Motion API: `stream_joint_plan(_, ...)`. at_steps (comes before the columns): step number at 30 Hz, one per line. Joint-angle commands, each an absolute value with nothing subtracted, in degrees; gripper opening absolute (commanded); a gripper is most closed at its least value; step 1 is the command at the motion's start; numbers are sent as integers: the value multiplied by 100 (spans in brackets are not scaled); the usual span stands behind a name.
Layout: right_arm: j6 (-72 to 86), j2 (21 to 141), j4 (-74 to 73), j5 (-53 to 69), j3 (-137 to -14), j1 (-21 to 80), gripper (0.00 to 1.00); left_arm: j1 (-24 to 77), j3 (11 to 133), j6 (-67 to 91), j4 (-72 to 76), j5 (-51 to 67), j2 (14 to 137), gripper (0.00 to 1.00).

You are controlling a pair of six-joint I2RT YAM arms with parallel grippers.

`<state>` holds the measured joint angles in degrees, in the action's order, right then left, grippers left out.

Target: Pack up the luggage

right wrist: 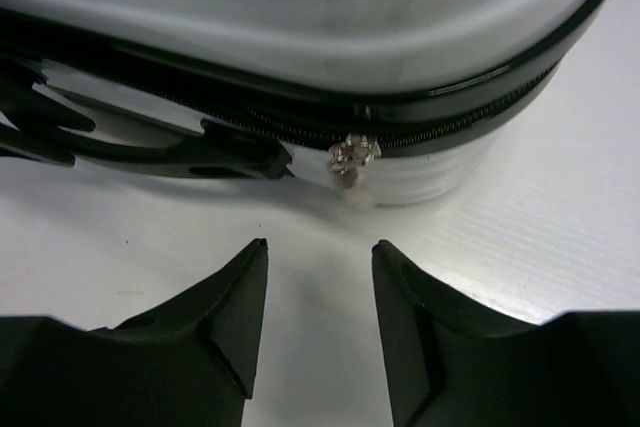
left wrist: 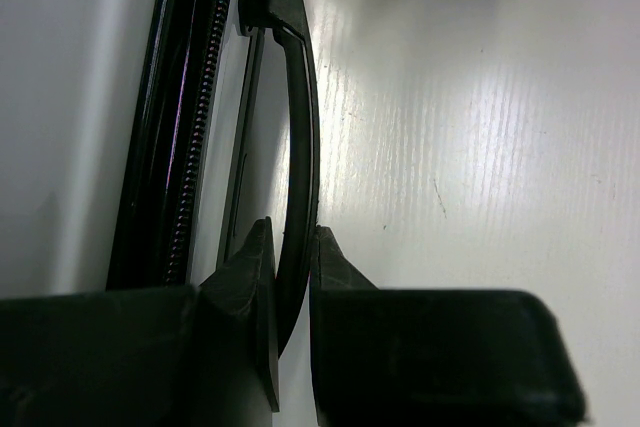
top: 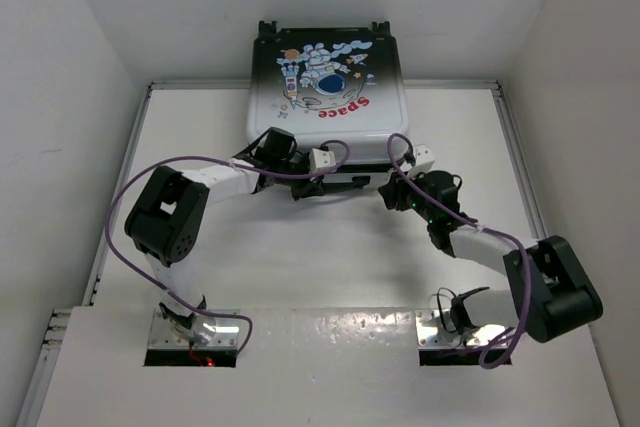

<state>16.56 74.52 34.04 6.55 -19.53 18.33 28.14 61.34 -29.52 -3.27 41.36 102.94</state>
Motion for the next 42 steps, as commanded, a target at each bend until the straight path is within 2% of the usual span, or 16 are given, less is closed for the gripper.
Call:
stream_joint_plan(1,1775,7654,4052,668,-2320,1810,44,2874,5994,-1995,-1169,4667,10424,0)
stream_joint_plan(9,1565,8156,4465,545,-2680,1802,17,2874,5995,-1995,-1169,4720,10372,0)
stream_joint_plan(13,1565,8279,4570,729,-2760,1793,0,2874,5994,-2048,-1169,4667,10371,0)
stream_joint_plan(26,1591,8042,4859,852,-2162,2592,0,3120,6100,-2048,-1063,4605,10424,0)
stream_joint_plan(42,1898,8648,5536,1291,-2759,3981,0,3173,6100,-1837,-739,4711,10477,0)
